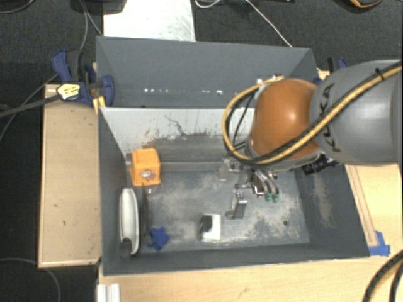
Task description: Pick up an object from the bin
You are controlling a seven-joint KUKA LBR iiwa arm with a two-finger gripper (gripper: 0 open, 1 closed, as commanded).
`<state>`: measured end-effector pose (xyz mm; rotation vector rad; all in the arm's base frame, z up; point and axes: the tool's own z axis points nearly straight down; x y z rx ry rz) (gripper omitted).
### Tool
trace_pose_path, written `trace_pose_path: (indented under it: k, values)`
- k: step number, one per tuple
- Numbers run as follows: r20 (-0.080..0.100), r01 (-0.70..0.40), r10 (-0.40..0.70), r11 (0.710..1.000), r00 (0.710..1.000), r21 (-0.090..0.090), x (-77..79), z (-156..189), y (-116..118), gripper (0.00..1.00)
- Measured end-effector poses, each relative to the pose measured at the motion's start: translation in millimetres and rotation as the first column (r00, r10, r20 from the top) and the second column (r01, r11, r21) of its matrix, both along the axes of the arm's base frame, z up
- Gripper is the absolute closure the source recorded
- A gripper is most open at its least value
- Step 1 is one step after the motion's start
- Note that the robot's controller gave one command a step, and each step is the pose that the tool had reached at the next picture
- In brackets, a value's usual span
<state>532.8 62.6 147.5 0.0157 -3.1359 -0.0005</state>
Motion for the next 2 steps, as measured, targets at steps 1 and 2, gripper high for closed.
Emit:
trace_pose_path:
  k: [1,2]
  values:
    - [0.008,0.003,-0.003,1.0,1.0,0.001,1.8,4.5,-0.3,0.0]
    - [0.0,-0.118,0.118,0.993,0.993,0.001,-4.6,-77.3,24.5,0.0]
